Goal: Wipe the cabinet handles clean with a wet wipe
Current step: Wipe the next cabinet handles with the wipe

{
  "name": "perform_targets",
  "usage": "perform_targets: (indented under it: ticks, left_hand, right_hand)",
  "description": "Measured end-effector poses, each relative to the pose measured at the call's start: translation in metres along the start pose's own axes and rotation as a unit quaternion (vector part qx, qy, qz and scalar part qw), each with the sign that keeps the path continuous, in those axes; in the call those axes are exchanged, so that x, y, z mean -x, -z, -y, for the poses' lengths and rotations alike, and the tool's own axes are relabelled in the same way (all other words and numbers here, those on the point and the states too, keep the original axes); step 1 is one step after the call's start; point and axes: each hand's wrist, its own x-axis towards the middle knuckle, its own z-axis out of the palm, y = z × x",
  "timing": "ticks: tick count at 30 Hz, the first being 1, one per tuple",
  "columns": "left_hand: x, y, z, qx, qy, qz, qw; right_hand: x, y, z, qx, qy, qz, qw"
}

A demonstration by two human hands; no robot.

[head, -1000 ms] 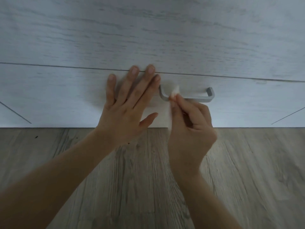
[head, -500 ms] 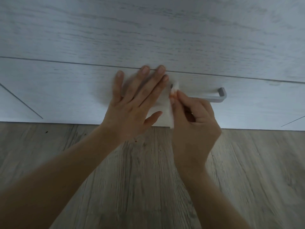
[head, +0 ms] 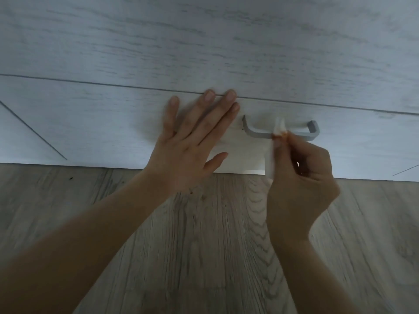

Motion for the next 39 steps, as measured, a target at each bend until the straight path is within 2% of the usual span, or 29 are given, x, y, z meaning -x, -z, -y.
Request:
perform_targets:
  ticks: [4,6,16,22,27,32,35,39]
  left_hand:
    - [0.0,-0.003,-0.004,0.011,0.005,-0.012,1.0]
    - [0.001,-0.004,-0.003,0.013,0.004,-0.021,1.0]
    - [0.001,0.0,0.0,0.004,-0.006,-0.002,1.0]
    - [-0.001,0.002,-0.001,-0.002,-0.005,0.005,1.0]
    - [-0.001,0.008,-0.001,-0.01,-0.008,0.014,1.0]
    - [-0.002,0.01,0.001,-0.003,-0.023,0.014,1.0]
    - [-0.004,0.013,0.001,-0.005,-0.026,0.021,0.999]
    - [-0.007,0.026,0.001,-0.002,-0.012,0.078,0.997]
  right_hand:
    - [0.012,-0.014,0.008,0.009,0.035,0.065,0.997]
    - [0.018,-0.024,0.008,0.002,0.02,0.076,0.997]
    - [0.013,-0.017,0.012,-0.049,-0.05,0.007,0.998]
    - [-0.011,0.011,0.005,-0.017,-0.072,-0.034,0.997]
    - [-0.034,0.027,-0.002,-0.019,-0.143,-0.09,0.985]
    - [-0.049,0.029,0.0,-0.012,-0.178,0.009,0.984]
    - [-0.046,0.033,0.002,0.017,-0.15,0.032,0.988]
    - [-0.044,0.036,0.006,0.065,-0.115,0.051,0.99]
